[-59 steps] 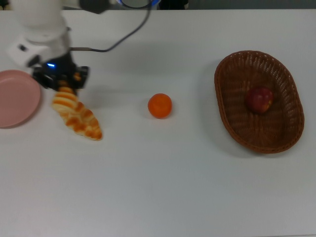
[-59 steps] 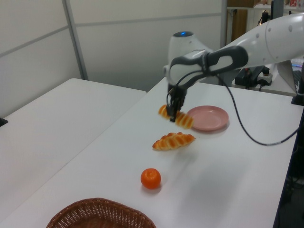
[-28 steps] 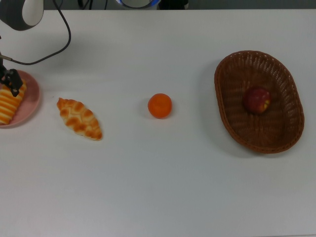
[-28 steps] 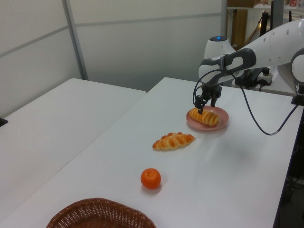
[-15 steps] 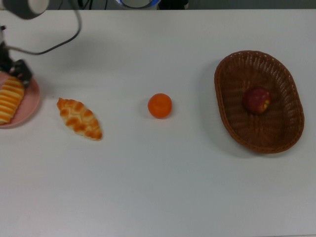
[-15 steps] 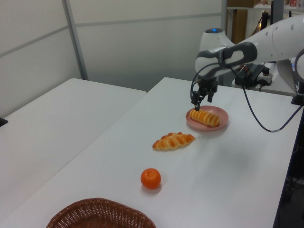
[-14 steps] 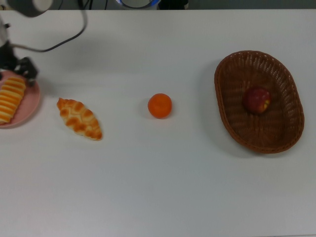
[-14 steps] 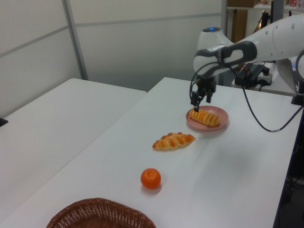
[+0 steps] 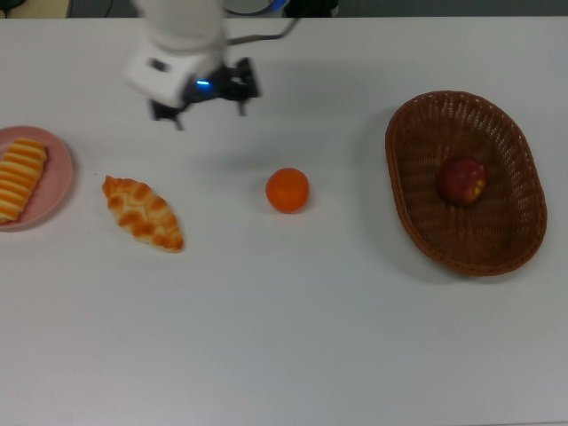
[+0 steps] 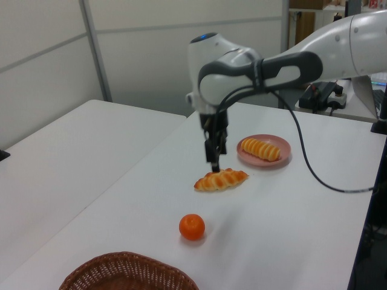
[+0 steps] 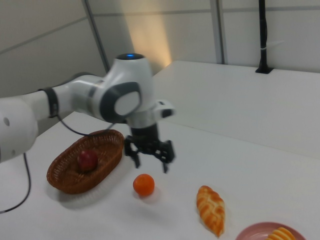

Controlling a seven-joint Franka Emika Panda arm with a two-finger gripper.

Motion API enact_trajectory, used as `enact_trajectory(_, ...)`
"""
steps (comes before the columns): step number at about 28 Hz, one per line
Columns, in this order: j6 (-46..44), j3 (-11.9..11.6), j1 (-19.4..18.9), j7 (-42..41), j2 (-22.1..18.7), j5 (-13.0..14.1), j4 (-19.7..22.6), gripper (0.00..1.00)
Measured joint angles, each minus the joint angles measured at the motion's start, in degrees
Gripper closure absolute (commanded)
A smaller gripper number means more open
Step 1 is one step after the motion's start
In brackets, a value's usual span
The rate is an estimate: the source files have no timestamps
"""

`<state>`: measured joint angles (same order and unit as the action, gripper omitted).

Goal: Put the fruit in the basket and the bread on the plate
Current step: 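Lower the gripper onto the orange and grasp it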

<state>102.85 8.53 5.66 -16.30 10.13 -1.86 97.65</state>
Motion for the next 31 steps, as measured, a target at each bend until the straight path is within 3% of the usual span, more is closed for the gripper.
enact_trajectory(6, 1.89, -0.01, -5.43, 5.58, 0.1, 0.0, 1.89, 0.0)
enact_trajectory(12, 12.08, -0.04, -8.7, 12.12, 0.6, -0.13, 7.17, 0.0)
enact_trajectory(16, 16.59, -0.05, -10.92, 16.26, 2.58, -2.12, 9.82, 0.0)
enact_trajectory(21, 19.5, -0.05, -12.7, 20.66, 6.16, -5.47, 10.1, 0.0)
enact_trajectory(31, 21.72, -1.34, -12.43, 21.56, 7.95, -6.29, 8.97, 0.0)
